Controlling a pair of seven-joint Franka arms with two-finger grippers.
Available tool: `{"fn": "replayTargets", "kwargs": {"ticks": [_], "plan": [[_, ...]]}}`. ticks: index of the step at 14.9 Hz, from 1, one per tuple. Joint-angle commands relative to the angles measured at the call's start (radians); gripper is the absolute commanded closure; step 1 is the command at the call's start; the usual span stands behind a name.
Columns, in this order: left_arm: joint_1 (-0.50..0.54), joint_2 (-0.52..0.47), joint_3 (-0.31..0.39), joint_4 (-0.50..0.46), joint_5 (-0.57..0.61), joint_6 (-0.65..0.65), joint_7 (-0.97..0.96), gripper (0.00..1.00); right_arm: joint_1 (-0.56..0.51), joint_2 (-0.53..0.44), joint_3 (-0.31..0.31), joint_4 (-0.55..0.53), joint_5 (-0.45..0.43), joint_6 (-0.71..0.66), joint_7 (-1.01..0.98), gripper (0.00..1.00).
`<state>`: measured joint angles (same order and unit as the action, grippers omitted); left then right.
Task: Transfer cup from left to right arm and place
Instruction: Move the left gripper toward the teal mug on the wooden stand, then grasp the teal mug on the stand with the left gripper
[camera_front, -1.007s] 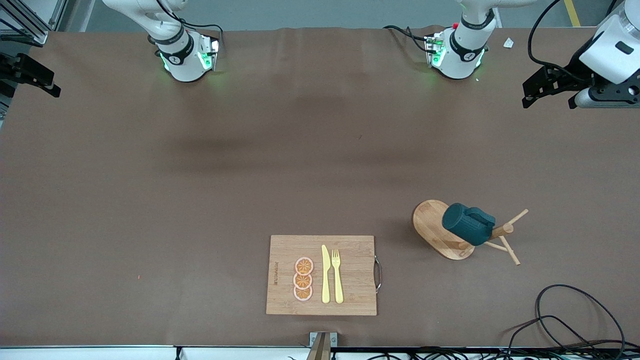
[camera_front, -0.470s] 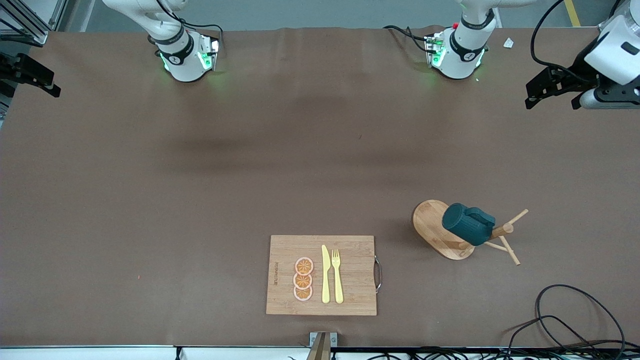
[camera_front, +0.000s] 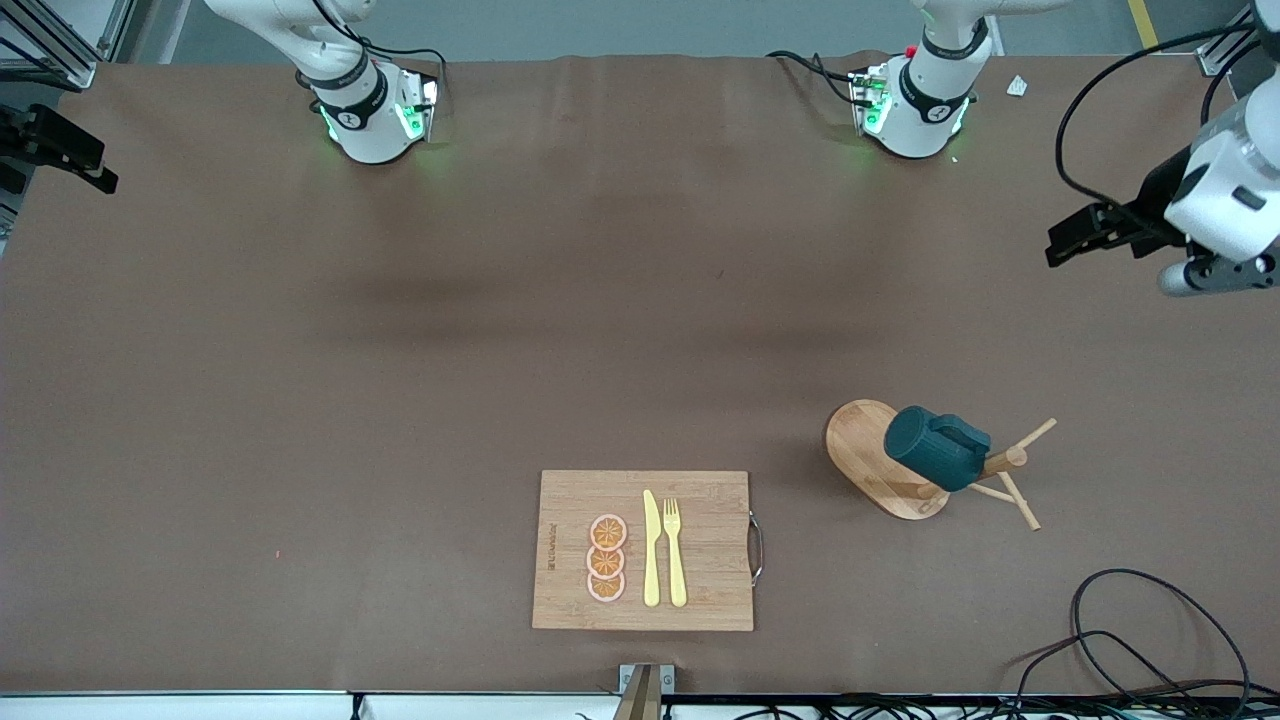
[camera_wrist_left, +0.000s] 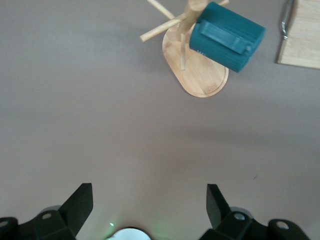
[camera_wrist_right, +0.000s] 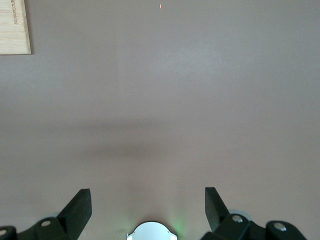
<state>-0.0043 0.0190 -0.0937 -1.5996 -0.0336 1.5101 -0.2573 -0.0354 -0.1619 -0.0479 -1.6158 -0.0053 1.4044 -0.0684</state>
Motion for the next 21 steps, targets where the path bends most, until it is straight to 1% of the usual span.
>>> {"fn": "replayTargets", "kwargs": {"ticks": [1, 3, 6, 8, 10, 12, 15, 21], "plan": [[-0.002, 0.051, -0.006, 0.030, -0.050, 0.034, -0.174, 0.00, -0.014, -0.010, 0.005, -0.001, 0.005, -0.008, -0.008, 0.00], [0.003, 0.076, -0.006, 0.021, -0.124, 0.085, -0.317, 0.00, -0.012, -0.008, 0.005, -0.003, 0.008, 0.002, -0.010, 0.00], [0.015, 0.076, -0.006, -0.071, -0.190, 0.226, -0.478, 0.00, -0.012, -0.008, 0.005, -0.006, 0.008, 0.013, -0.010, 0.00], [0.023, 0.076, -0.006, -0.137, -0.291, 0.344, -0.598, 0.00, -0.014, -0.008, 0.005, -0.007, 0.008, 0.022, -0.010, 0.00], [0.015, 0.088, -0.007, -0.187, -0.319, 0.430, -0.683, 0.00, -0.015, -0.010, 0.003, -0.016, 0.008, 0.015, -0.010, 0.00], [0.017, 0.111, -0.011, -0.207, -0.336, 0.482, -0.711, 0.00, -0.014, -0.010, 0.003, -0.021, 0.008, 0.010, -0.010, 0.00], [0.023, 0.145, -0.009, -0.207, -0.440, 0.530, -0.717, 0.00, -0.014, -0.010, 0.003, -0.022, 0.008, 0.010, -0.010, 0.00], [0.021, 0.229, -0.011, -0.207, -0.475, 0.651, -0.718, 0.00, -0.014, -0.010, 0.003, -0.024, 0.008, 0.010, -0.010, 0.00]]}}
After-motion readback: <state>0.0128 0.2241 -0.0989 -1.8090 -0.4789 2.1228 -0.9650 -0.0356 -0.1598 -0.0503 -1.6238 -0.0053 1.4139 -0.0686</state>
